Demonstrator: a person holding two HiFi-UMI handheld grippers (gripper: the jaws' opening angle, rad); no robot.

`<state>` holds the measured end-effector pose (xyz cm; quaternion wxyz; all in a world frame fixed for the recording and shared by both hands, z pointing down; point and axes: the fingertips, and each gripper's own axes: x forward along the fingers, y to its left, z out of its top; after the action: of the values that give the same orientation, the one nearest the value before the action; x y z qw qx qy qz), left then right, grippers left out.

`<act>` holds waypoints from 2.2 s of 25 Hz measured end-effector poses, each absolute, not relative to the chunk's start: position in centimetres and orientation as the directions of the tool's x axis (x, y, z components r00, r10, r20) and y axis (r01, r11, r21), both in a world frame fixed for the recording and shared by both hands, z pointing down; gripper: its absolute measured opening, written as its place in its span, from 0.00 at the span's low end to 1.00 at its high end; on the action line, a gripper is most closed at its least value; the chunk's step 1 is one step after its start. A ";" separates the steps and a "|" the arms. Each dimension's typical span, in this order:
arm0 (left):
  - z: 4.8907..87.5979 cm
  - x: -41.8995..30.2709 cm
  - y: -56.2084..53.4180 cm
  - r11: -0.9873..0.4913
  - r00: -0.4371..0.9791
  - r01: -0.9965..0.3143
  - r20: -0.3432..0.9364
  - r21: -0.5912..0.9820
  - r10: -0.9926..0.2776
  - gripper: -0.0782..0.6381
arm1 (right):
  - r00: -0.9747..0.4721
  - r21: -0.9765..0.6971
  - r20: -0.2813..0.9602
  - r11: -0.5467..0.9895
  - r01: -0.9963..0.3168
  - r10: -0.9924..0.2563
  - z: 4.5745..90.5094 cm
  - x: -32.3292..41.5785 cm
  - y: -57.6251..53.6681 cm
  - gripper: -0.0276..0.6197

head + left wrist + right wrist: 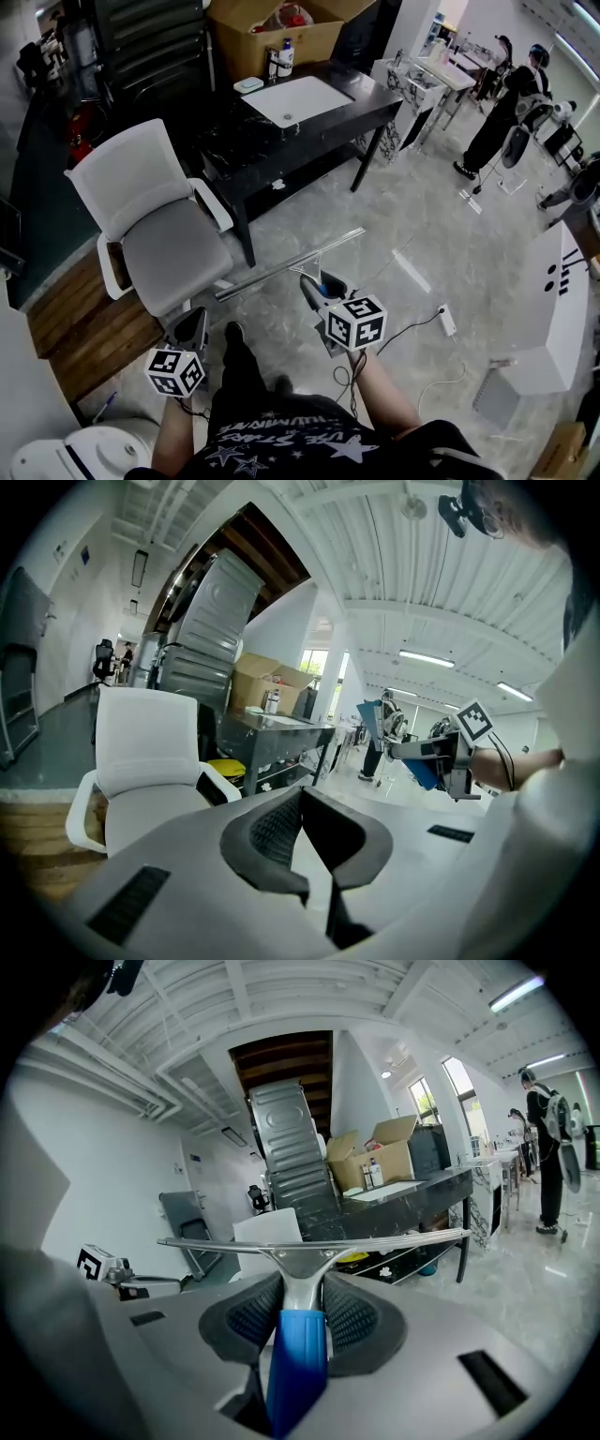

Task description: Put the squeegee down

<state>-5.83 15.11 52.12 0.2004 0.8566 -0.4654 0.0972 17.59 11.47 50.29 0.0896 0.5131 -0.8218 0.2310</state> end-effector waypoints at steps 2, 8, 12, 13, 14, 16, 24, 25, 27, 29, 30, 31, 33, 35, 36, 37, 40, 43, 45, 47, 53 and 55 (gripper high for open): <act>52.1 -6.1 12.8 -0.495 0.557 -0.830 0.350 0.257 -0.753 0.13 | -0.442 -0.293 0.388 0.346 -0.891 -0.809 50.5 17.5 9.4 0.27; 52.6 -7.6 3.5 -0.519 0.589 -0.808 0.345 0.279 -0.731 0.13 | -0.416 -0.280 0.391 0.325 -0.903 -0.821 50.4 15.3 0.9 0.27; 52.2 -9.2 -3.4 -0.547 0.614 -0.789 0.331 0.278 -0.717 0.13 | -0.404 -0.275 0.389 0.314 -0.909 -0.828 50.1 12.7 -6.0 0.27; 52.1 -9.7 -5.0 -0.551 0.618 -0.786 0.328 0.281 -0.715 0.13 | -0.396 -0.272 0.389 0.307 -0.912 -0.832 49.9 12.1 -7.6 0.27; 51.9 -10.2 -6.4 -0.555 0.623 -0.782 0.324 0.284 -0.712 0.13 | -0.388 -0.272 0.389 0.298 -0.915 -0.836 49.7 11.4 -9.2 0.27; 51.7 -11.4 -8.7 -0.563 0.632 -0.775 0.321 0.287 -0.705 0.13 | -0.378 -0.280 0.388 0.283 -0.917 -0.841 49.3 9.9 -12.1 0.27; 51.4 -17.0 -16.5 -0.584 0.656 -0.754 0.307 0.299 -0.690 0.13 | -0.331 -0.267 0.410 0.235 -0.935 -0.850 49.0 4.5 -21.5 0.27; 51.3 -17.6 -17.4 -0.586 0.657 -0.753 0.304 0.298 -0.689 0.13 | -0.328 -0.260 0.413 0.235 -0.936 -0.849 48.9 3.9 -22.5 0.27; 51.2 -18.6 -19.0 -0.584 0.656 -0.754 0.299 0.300 -0.693 0.13 | -0.324 -0.244 0.423 0.238 -0.940 -0.846 48.7 2.9 -24.2 0.27; 51.1 -19.2 -20.3 -0.579 0.654 -0.755 0.290 0.309 -0.698 0.13 | -0.316 -0.223 0.435 0.239 -0.945 -0.843 48.8 2.2 -25.8 0.27; 51.1 -19.5 -21.0 -0.577 0.654 -0.755 0.287 0.313 -0.700 0.13 | -0.311 -0.214 0.440 0.238 -0.947 -0.842 48.8 2.0 -26.6 0.27; 51.1 -19.7 -21.6 -0.575 0.654 -0.755 0.286 0.316 -0.701 0.13 | -0.305 -0.207 0.445 0.234 -0.950 -0.842 48.9 1.8 -27.5 0.27; 51.4 -20.1 -22.8 -0.571 0.652 -0.756 0.287 0.321 -0.701 0.13 | -0.297 -0.201 0.453 0.228 -0.953 -0.841 49.3 1.5 -29.3 0.27; 51.5 -20.4 -24.1 -0.567 0.650 -0.757 0.287 0.323 -0.704 0.13 | -0.293 -0.201 0.459 0.224 -0.954 -0.839 49.7 1.4 -30.8 0.27; 51.5 -20.5 -24.8 -0.565 0.648 -0.759 0.287 0.323 -0.706 0.13 | -0.291 -0.201 0.462 0.221 -0.954 -0.838 49.8 1.4 -31.6 0.27; 51.5 -20.6 -25.5 -0.563 0.644 -0.762 0.286 0.321 -0.709 0.13 | -0.288 -0.200 0.466 0.217 -0.955 -0.837 50.0 1.5 -32.4 0.27; 51.4 -20.8 -27.9 -0.551 0.630 -0.774 0.286 0.312 -0.722 0.13 | -0.275 -0.195 0.479 0.205 -0.959 -0.834 50.7 2.1 -34.9 0.27; 51.5 -20.8 -30.5 -0.533 0.613 -0.786 0.289 0.312 -0.735 0.13 | -0.267 -0.188 0.491 0.198 -0.962 -0.829 51.4 2.7 -37.5 0.27; 51.5 -20.5 -32.0 -0.528 0.610 -0.789 0.294 0.315 -0.736 0.13 | -0.265 -0.182 0.503 0.199 -0.963 -0.823 51.8 3.0 -39.2 0.27; 51.6 -20.0 -33.4 -0.530 0.611 -0.788 0.301 0.312 -0.732 0.13 | -0.264 -0.180 0.512 0.198 -0.963 -0.817 52.2 3.3 -41.0 0.27; 51.9 -18.5 -37.7 -0.520 0.604 -0.794 0.315 0.313 -0.732 0.13 | -0.257 -0.188 0.550 0.182 -0.965 -0.794 53.7 4.6 -46.1 0.27; 51.9 -18.1 -38.7 -0.517 0.601 -0.796 0.321 0.314 -0.732 0.13 | -0.258 -0.192 0.564 0.179 -0.965 -0.785 54.2 4.9 -47.4 0.27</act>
<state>-18.08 -38.73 51.87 0.2183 0.8678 -0.4403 0.0740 4.85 -47.38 54.17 0.1717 0.5844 -0.7485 0.2624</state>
